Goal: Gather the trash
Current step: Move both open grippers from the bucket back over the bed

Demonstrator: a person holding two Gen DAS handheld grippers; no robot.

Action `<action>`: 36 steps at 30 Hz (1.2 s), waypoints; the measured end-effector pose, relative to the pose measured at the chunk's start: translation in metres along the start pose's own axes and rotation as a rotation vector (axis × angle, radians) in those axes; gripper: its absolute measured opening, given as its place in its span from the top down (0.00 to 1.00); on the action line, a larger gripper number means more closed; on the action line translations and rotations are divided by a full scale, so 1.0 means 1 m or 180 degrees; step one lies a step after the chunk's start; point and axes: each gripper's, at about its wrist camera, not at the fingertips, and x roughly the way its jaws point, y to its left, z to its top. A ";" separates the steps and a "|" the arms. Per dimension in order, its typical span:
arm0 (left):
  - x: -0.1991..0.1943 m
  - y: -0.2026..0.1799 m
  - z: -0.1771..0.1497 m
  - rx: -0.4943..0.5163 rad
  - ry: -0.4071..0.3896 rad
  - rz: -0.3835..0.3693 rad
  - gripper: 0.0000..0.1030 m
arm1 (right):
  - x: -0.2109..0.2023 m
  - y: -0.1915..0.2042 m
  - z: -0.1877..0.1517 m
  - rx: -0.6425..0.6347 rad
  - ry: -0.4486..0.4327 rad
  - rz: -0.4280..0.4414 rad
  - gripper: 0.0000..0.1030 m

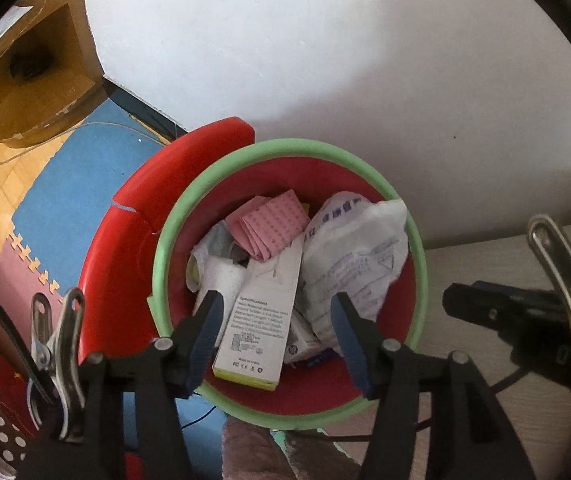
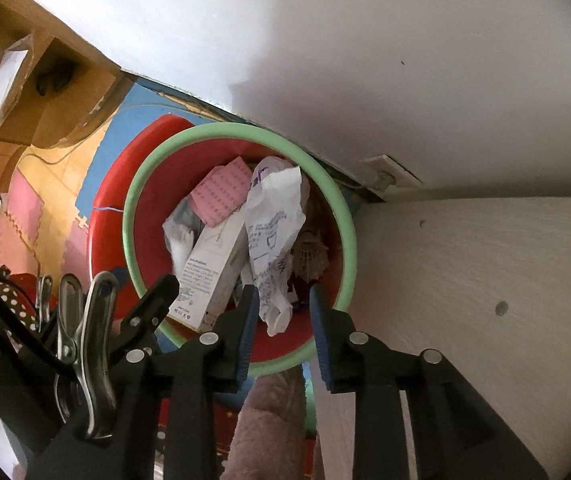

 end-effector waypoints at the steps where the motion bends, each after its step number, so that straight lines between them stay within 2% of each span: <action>1: -0.002 -0.001 -0.001 0.0006 -0.0004 0.0004 0.43 | -0.002 0.000 -0.002 0.0011 -0.0004 0.0017 0.74; 11: -0.042 -0.004 -0.014 -0.0044 -0.0168 0.0010 0.43 | -0.044 -0.004 -0.029 0.0067 -0.0263 0.0210 0.74; 19: -0.093 -0.016 -0.037 -0.0042 -0.0379 0.0068 0.43 | -0.100 -0.007 -0.077 -0.0006 -0.0802 0.0286 0.74; 30: -0.184 -0.041 -0.075 -0.0075 -0.0814 0.0185 0.43 | -0.181 -0.012 -0.156 -0.0497 -0.1594 0.0359 0.74; 36: -0.235 -0.056 -0.105 -0.0110 -0.1054 0.0280 0.43 | -0.221 -0.021 -0.201 -0.0730 -0.1932 0.0470 0.74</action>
